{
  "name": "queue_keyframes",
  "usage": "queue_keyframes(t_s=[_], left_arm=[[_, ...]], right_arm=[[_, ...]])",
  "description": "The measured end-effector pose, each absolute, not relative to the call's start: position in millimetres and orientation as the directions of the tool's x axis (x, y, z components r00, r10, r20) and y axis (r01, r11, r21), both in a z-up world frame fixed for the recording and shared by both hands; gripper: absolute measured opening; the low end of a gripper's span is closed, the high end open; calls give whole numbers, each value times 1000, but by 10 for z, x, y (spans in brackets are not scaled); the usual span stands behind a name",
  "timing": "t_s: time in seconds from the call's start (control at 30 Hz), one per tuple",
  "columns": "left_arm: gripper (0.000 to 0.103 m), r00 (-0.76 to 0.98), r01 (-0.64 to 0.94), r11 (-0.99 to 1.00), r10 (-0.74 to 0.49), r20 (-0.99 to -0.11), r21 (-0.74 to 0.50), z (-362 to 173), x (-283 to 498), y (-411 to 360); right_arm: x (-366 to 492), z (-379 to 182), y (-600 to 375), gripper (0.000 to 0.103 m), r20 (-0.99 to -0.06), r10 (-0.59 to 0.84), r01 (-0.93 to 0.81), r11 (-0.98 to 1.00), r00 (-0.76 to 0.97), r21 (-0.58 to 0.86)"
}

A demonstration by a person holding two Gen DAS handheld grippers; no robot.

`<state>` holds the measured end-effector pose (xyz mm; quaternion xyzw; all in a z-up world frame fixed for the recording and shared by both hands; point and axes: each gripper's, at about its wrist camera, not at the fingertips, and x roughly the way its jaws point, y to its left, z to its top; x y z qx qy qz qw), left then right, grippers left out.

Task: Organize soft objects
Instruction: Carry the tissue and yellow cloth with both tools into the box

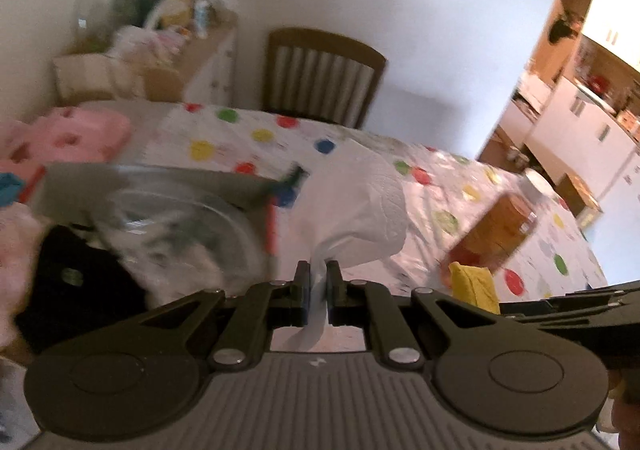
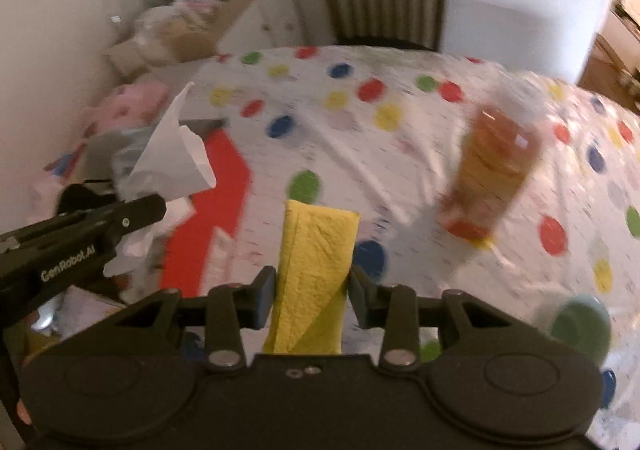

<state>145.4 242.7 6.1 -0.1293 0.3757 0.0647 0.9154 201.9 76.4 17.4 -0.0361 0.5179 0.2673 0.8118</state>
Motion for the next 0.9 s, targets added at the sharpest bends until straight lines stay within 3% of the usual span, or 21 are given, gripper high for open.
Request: queue_keyframes(t_s=[0.5, 0.9], left_arm=[[8, 640, -355, 933, 198, -743, -58, 16, 1221, 3450], [8, 574, -385, 912, 115, -811, -143, -396, 1299, 3828]], right_arm=[[1961, 264, 1853, 38, -833, 479, -608, 759, 277, 234], [1821, -62, 2478, 38, -852, 473, -705, 682, 223, 194]])
